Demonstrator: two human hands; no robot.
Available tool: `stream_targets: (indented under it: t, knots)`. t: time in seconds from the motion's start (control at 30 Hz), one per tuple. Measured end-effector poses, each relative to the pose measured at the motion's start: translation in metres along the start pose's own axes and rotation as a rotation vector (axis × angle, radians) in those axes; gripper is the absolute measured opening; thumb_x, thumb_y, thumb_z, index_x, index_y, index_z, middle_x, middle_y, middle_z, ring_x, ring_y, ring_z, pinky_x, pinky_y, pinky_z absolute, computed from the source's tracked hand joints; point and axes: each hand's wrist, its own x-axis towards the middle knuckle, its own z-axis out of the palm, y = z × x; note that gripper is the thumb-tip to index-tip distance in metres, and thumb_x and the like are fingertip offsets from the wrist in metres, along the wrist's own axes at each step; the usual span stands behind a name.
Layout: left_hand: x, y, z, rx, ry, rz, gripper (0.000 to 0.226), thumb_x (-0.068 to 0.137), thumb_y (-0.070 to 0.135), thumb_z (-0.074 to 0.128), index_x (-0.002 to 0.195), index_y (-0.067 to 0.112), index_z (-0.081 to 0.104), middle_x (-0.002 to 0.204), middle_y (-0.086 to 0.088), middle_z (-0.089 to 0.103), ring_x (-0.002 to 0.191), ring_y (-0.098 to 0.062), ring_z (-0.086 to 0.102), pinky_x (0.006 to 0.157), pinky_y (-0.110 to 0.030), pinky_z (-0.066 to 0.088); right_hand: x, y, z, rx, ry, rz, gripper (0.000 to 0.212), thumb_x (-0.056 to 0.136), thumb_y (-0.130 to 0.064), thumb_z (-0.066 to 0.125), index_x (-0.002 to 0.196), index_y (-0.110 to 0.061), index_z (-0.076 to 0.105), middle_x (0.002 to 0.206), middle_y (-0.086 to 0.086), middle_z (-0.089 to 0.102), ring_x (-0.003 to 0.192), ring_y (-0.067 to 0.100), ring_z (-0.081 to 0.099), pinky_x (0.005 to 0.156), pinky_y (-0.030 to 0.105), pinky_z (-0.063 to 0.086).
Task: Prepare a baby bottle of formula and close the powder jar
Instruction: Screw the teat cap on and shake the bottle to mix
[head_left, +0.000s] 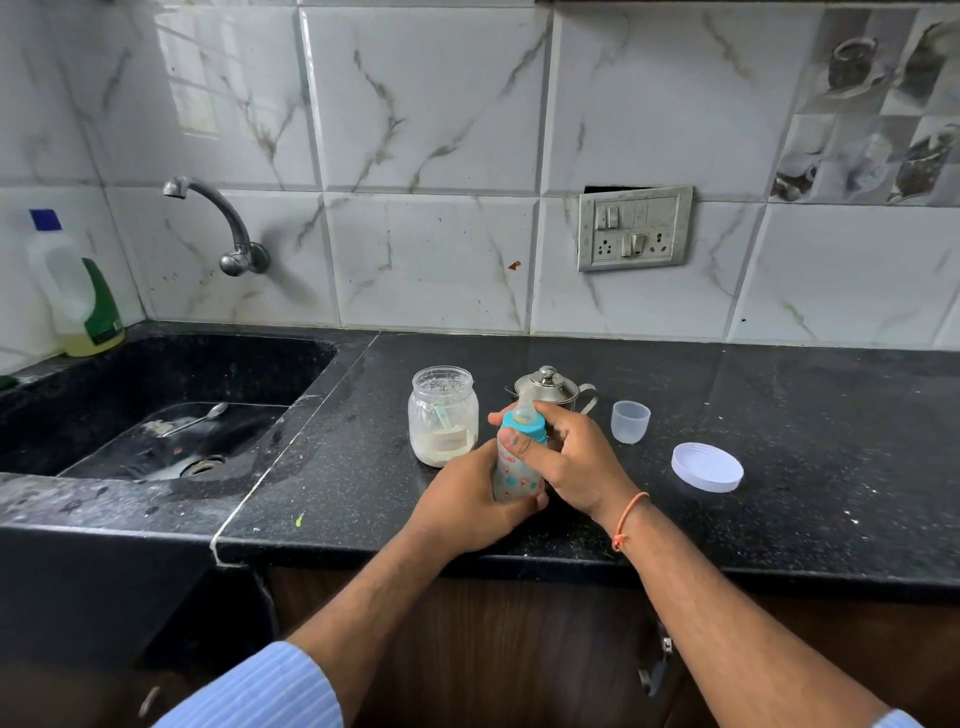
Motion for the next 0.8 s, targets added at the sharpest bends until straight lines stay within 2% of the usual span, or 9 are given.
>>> stream_targets:
  t: [0.1,0.17,0.27,0.33,0.4,0.53,0.67,0.73,0.8]
  knots:
    - [-0.011,0.012,0.013,0.122,0.199,-0.064,0.043,0.089,0.052,0.080,0.125,0.036,0.064,0.102,0.018,0.076,0.098,-0.006,0.075,0.084,-0.032,0.062,-0.005,0.001,0.011,-0.110,0.127,-0.031,0.048,0.084,-0.061,0.075,0.117,-0.027,0.079,0.112,-0.012,0.081,0.107,0.009,0.075,0.096,0.048,0.061]
    - [-0.014,0.014,0.017,0.192,0.260,-0.081,0.047,0.083,0.066,0.076,0.119,0.039,0.064,0.100,0.017,0.078,0.091,-0.004,0.074,0.077,-0.031,0.062,-0.007,-0.001,0.012,-0.117,0.140,-0.029,0.052,0.082,-0.065,0.074,0.118,-0.028,0.079,0.112,-0.014,0.080,0.107,0.007,0.075,0.096,0.046,0.061]
    - [-0.008,0.004,0.008,0.070,0.122,-0.060,0.066,0.072,0.075,0.078,0.125,0.037,0.067,0.109,0.020,0.079,0.100,0.002,0.074,0.089,-0.035,0.065,-0.003,-0.009,0.001,-0.072,0.031,0.016,0.043,0.086,-0.052,0.080,0.119,-0.024,0.080,0.114,-0.010,0.081,0.109,0.009,0.075,0.099,0.045,0.061]
    - [-0.002,-0.007,-0.001,-0.021,-0.061,-0.024,0.070,0.076,0.069,0.081,0.133,0.031,0.065,0.120,0.017,0.079,0.112,-0.001,0.074,0.101,-0.040,0.063,-0.001,-0.011,-0.007,-0.022,-0.066,0.037,0.028,0.095,-0.034,0.080,0.119,-0.019,0.079,0.120,-0.006,0.080,0.114,0.011,0.074,0.103,0.045,0.060]
    - [0.000,-0.015,-0.005,-0.083,-0.115,-0.008,0.065,0.079,0.060,0.083,0.134,0.029,0.066,0.123,0.015,0.079,0.115,-0.003,0.075,0.105,-0.043,0.062,0.000,-0.011,-0.011,-0.028,-0.104,0.042,0.024,0.097,-0.030,0.078,0.119,-0.020,0.078,0.122,-0.006,0.079,0.116,0.012,0.073,0.104,0.045,0.060]
    - [-0.003,-0.012,0.004,-0.052,0.019,-0.017,0.059,0.075,0.064,0.082,0.124,0.034,0.070,0.112,0.020,0.081,0.103,0.001,0.077,0.097,-0.041,0.065,-0.006,-0.007,-0.003,-0.085,0.005,0.020,0.035,0.093,-0.044,0.078,0.122,-0.023,0.078,0.115,-0.009,0.080,0.108,0.009,0.075,0.098,0.044,0.062]
    - [-0.017,0.005,0.017,0.165,0.240,-0.054,0.049,0.079,0.069,0.077,0.116,0.038,0.067,0.097,0.023,0.077,0.089,0.002,0.073,0.079,-0.035,0.064,-0.011,-0.004,0.007,-0.199,0.137,-0.035,0.056,0.083,-0.068,0.071,0.122,-0.028,0.078,0.111,-0.014,0.080,0.105,0.005,0.075,0.094,0.043,0.061]
    - [-0.018,0.007,0.017,0.170,0.251,-0.073,0.057,0.073,0.077,0.074,0.115,0.040,0.066,0.097,0.024,0.076,0.089,0.003,0.073,0.077,-0.033,0.064,-0.009,-0.005,0.004,-0.192,0.125,-0.030,0.058,0.081,-0.069,0.071,0.121,-0.028,0.078,0.110,-0.015,0.080,0.105,0.004,0.075,0.095,0.042,0.062]
    - [-0.012,0.001,0.008,0.098,0.138,-0.069,0.062,0.072,0.075,0.080,0.120,0.038,0.067,0.104,0.022,0.078,0.095,0.003,0.074,0.084,-0.035,0.065,-0.006,-0.008,-0.003,-0.146,0.046,0.012,0.058,0.080,-0.067,0.074,0.121,-0.026,0.078,0.112,-0.013,0.081,0.107,0.005,0.075,0.097,0.043,0.062]
